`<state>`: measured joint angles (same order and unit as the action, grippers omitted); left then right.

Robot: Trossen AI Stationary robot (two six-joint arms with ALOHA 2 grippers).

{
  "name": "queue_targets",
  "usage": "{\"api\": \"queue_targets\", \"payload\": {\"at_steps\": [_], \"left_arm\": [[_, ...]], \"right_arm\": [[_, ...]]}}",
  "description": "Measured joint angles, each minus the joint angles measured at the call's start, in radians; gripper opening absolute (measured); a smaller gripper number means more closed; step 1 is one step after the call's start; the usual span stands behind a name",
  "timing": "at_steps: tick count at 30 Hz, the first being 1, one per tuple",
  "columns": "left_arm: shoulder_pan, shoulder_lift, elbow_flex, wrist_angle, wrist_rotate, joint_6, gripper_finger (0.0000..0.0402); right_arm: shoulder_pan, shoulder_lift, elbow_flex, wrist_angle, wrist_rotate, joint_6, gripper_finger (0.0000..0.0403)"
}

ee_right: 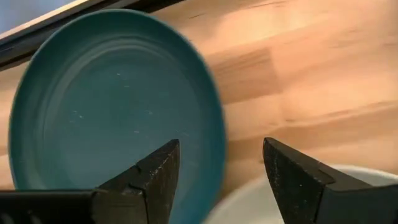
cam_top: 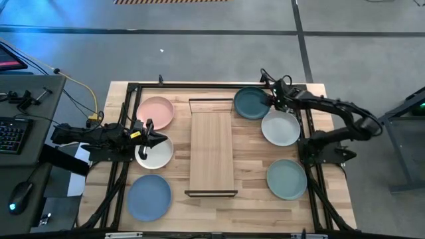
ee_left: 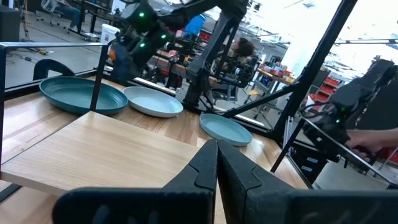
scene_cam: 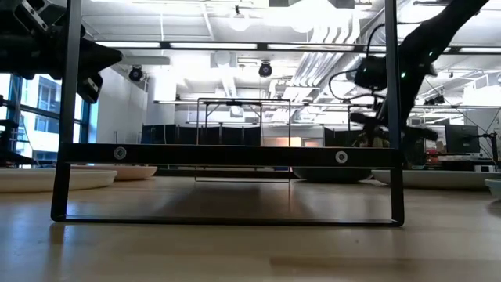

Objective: Place and stack plates onto a shelf
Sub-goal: Put the dark green plate on the shelf

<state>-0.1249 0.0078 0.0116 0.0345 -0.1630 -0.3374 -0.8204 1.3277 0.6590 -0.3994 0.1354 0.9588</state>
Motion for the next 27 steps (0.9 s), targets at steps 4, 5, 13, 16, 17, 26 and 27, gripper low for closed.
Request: {"api": "queue_targets", "payload": {"at_steps": [4,5,13,16,17,26,27], "left_arm": [[0.000,0.000,0.000,0.000,0.000,0.000,0.0000],[0.000,0.000,0.000,0.000,0.000,0.000,0.0000],[0.000,0.000,0.000,0.000,0.000,0.000,0.0000],[0.000,0.000,0.000,0.000,0.000,0.000,0.0000],[0.000,0.000,0.000,0.000,0.000,0.000,0.0000],[0.000,0.000,0.000,0.000,0.000,0.000,0.0000],[0.000,0.000,0.000,0.000,0.000,0.000,0.0000]], "right_arm": [[0.000,0.072,0.000,0.088,-0.005,-0.019,0.0213],[0.000,0.088,0.000,0.095,-0.004,-0.018,0.0213],[0.000,0.172,0.000,0.131,0.022,-0.005,0.0180],[0.000,0.179,0.000,0.150,0.040,0.011,0.0139],[0.000,0.179,0.000,0.151,0.052,0.011,0.0120],[-0.021,0.156,0.000,0.144,0.061,0.003,0.0011],[-0.024,0.141,0.000,0.143,0.058,-0.003,0.0005]]}}
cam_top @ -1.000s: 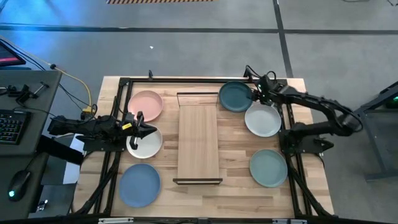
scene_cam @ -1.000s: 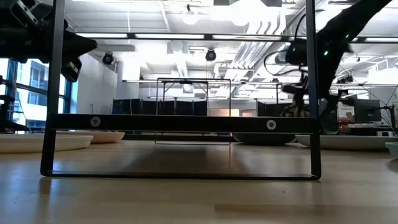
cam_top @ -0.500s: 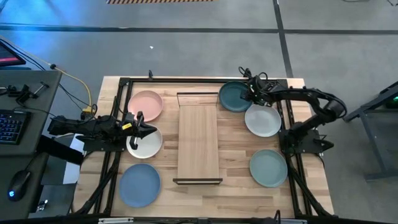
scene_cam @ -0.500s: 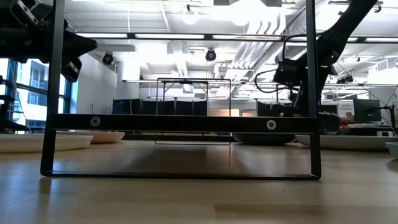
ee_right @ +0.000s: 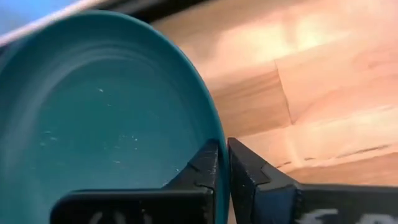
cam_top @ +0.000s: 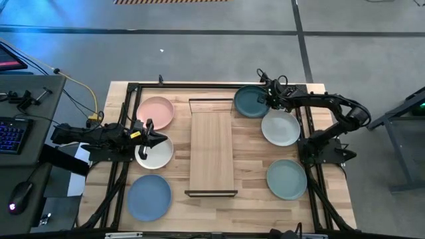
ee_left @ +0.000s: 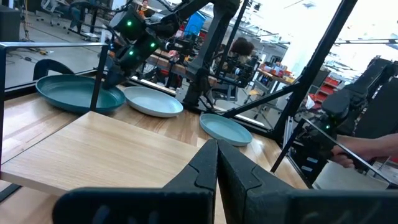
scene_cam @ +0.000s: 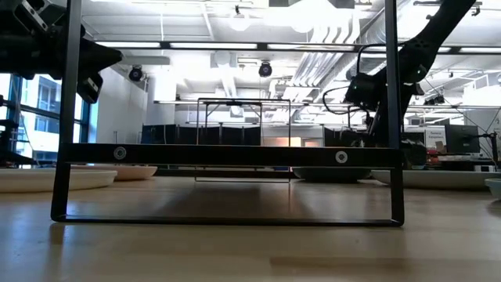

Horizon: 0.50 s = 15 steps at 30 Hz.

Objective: Place and stack plates onto a shelf
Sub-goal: Put the dark green plate on the shelf

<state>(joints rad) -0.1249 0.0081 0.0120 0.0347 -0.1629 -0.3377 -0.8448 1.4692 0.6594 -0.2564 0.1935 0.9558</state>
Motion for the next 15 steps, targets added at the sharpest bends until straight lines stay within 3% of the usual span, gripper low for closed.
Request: {"api": "queue_targets", "payload": {"at_steps": [15], "left_arm": [[0.000,0.000,0.000,0.000,0.000,0.000,0.0000]], "right_arm": [[-0.046,-0.485,0.004,-0.046,-0.038,-0.014,0.0000]]}}
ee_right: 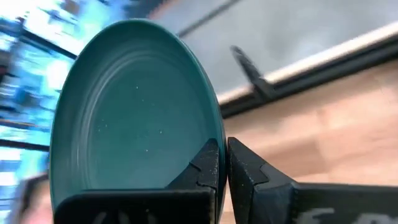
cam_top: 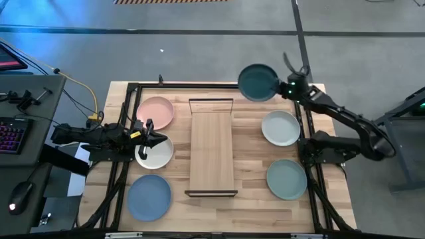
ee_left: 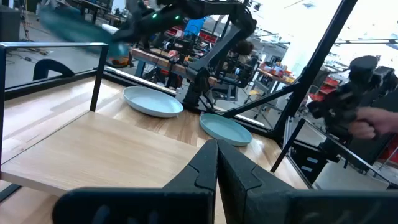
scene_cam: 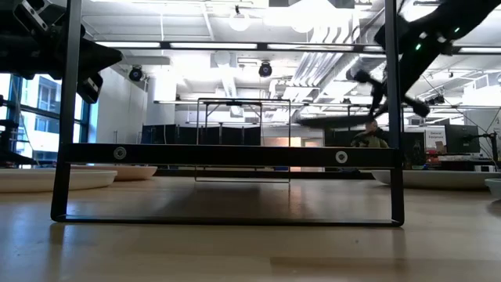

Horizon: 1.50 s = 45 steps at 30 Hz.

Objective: Place and stack plates onto a shelf
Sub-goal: Put the dark green plate on the shelf

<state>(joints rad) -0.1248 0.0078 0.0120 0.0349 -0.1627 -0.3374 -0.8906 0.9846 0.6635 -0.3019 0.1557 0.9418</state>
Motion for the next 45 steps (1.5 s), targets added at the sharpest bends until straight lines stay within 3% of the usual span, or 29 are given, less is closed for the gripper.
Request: {"api": "queue_targets", "payload": {"at_steps": [6,12,16,20,26,30,38,45], "left_arm": [[0.000,0.000,0.000,0.000,0.000,0.000,0.0000],[0.000,0.000,0.000,0.000,0.000,0.000,0.0000],[0.000,0.000,0.000,0.000,0.000,0.000,0.0000],[0.000,0.000,0.000,0.000,0.000,0.000,0.0000],[0.000,0.000,0.000,0.000,0.000,0.000,0.0000],[0.000,0.000,0.000,0.000,0.000,0.000,0.0000],[0.000,0.000,0.000,0.000,0.000,0.000,0.0000],[0.000,0.000,0.000,0.000,0.000,0.000,0.0000]], "right_arm": [[0.082,-0.091,0.119,0.056,-0.121,-0.068,0.0000],[0.315,-0.044,0.346,0.028,-0.220,-0.241,0.0000],[0.517,0.054,0.470,-0.099,-0.198,-0.308,0.0000],[0.679,0.185,0.514,-0.163,-0.103,-0.294,0.0000],[0.810,0.384,0.514,-0.350,-0.002,-0.100,0.0000],[0.850,0.439,0.455,-0.433,0.048,0.023,0.0000],[0.798,0.397,0.182,0.041,0.072,0.309,0.0000],[0.758,0.469,0.106,0.167,0.089,0.396,0.0000]]}}
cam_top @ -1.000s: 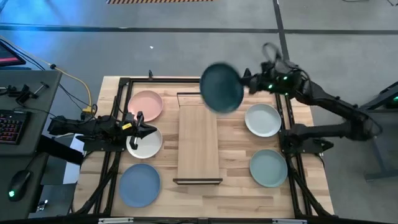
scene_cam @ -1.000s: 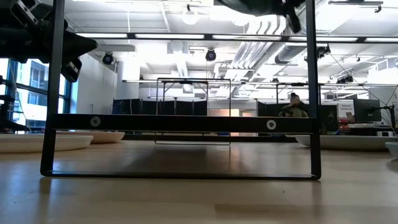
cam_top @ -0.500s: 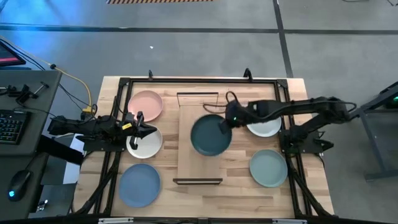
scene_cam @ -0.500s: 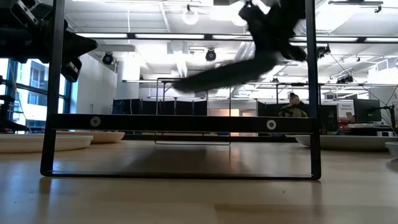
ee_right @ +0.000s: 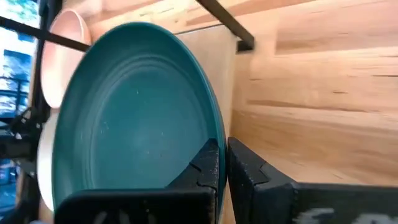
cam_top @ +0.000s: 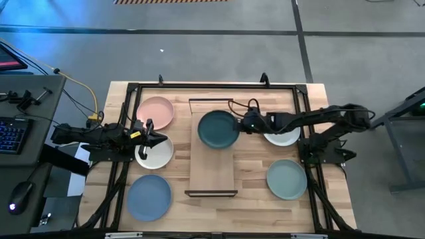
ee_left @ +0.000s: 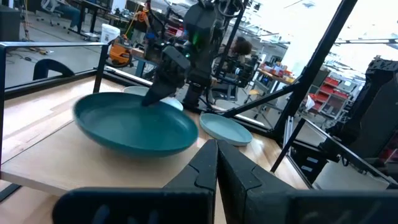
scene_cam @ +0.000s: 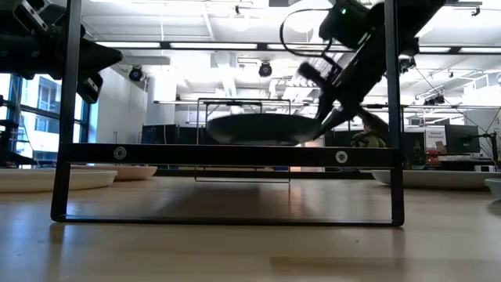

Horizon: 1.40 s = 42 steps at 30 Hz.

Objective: Place and stack plates onto a shelf
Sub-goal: Put the dark green plate on the shelf

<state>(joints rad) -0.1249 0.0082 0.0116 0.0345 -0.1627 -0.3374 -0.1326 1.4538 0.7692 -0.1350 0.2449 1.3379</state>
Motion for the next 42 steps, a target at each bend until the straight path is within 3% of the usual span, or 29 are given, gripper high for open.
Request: {"api": "queue_targets", "payload": {"at_steps": [15,22,35,42], "left_arm": [[0.000,0.000,0.000,0.000,0.000,0.000,0.0000],[0.000,0.000,0.000,0.000,0.000,0.000,0.0000],[0.000,0.000,0.000,0.000,0.000,0.000,0.0000],[0.000,0.000,0.000,0.000,0.000,0.000,0.0000]], "right_arm": [[-0.028,0.229,0.194,0.002,-0.002,-0.035,0.0000],[-0.051,0.226,0.200,-0.097,0.002,-0.037,0.0000],[-0.053,0.226,0.200,-0.085,-0.001,-0.063,0.0002],[-0.053,0.226,0.200,-0.088,-0.030,-0.080,0.0050]]}}
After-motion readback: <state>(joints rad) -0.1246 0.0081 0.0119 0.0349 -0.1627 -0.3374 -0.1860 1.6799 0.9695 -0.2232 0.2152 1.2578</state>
